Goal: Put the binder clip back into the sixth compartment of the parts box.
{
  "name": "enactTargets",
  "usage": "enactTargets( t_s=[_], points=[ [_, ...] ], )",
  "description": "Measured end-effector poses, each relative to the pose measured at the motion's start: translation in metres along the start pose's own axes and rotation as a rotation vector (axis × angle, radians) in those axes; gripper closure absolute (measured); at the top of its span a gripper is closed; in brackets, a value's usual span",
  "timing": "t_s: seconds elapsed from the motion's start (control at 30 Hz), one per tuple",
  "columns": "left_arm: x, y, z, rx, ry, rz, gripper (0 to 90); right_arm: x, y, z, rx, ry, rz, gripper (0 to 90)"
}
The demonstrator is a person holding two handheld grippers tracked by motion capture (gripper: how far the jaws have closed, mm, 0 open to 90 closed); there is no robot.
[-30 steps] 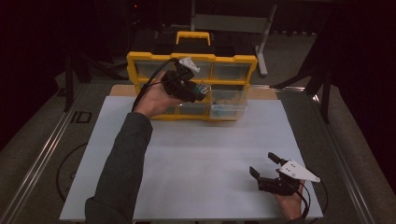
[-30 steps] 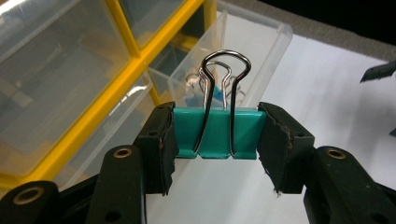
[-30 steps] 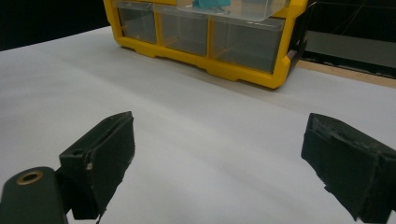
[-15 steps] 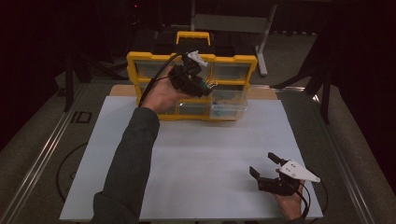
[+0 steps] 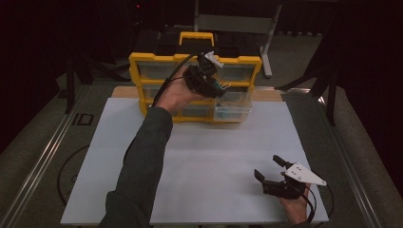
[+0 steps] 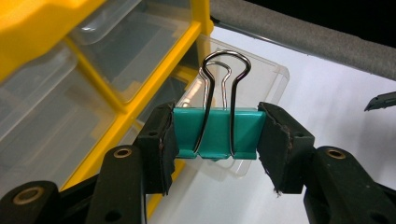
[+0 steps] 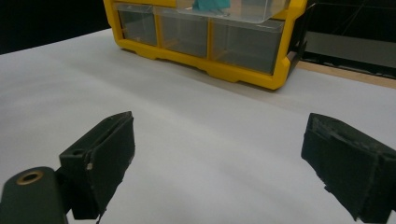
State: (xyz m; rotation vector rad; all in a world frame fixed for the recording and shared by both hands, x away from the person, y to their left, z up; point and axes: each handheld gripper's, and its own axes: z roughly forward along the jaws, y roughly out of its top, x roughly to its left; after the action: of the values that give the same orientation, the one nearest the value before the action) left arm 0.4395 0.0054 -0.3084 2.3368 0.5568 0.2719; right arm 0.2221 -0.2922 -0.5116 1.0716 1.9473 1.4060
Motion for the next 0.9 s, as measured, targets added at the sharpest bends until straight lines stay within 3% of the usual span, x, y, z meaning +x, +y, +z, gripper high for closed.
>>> enactTargets(
  t_s=[0.53, 0.7, 0.8, 0.9],
  points=[
    [-0.008, 0.014, 0.031, 0.014, -0.023, 0.003, 49.9, -0.001, 0.000, -0.001, -0.002, -0.002, 0.006, 9.5],
    [-0.006, 0.014, 0.042, -0.001, -0.057, -0.044, 48.0, -0.001, 0.000, -0.001, -0.003, -0.002, 0.006, 9.5],
    [-0.007, 0.011, 0.049, 0.013, -0.012, -0.069, 17.1, -0.002, 0.000, -0.002, -0.006, -0.004, 0.004, 9.5],
    [-0.004, 0.007, 0.047, 0.014, 0.005, -0.089, 5.5, -0.003, 0.000, -0.002, -0.007, -0.008, 0.006, 9.5]
  ],
)
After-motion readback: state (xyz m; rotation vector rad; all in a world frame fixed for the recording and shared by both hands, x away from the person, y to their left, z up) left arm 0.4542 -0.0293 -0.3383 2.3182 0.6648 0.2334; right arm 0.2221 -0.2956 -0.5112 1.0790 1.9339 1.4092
